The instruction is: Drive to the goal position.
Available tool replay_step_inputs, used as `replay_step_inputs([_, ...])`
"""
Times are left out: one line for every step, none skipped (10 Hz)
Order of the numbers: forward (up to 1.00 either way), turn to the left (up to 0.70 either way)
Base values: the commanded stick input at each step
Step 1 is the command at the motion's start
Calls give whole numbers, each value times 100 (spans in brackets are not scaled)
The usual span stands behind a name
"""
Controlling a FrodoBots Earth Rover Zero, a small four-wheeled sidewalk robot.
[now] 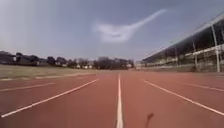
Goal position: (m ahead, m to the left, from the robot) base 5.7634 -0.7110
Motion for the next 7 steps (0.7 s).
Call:
replay_step_inputs([70,0])
replay_step_inputs([70,0])
replay_step_inputs([70,0])
replay_step_inputs([70,0])
replay_step_inputs([70,0])
replay_step_inputs([70,0])
replay_step_inputs([70,0])
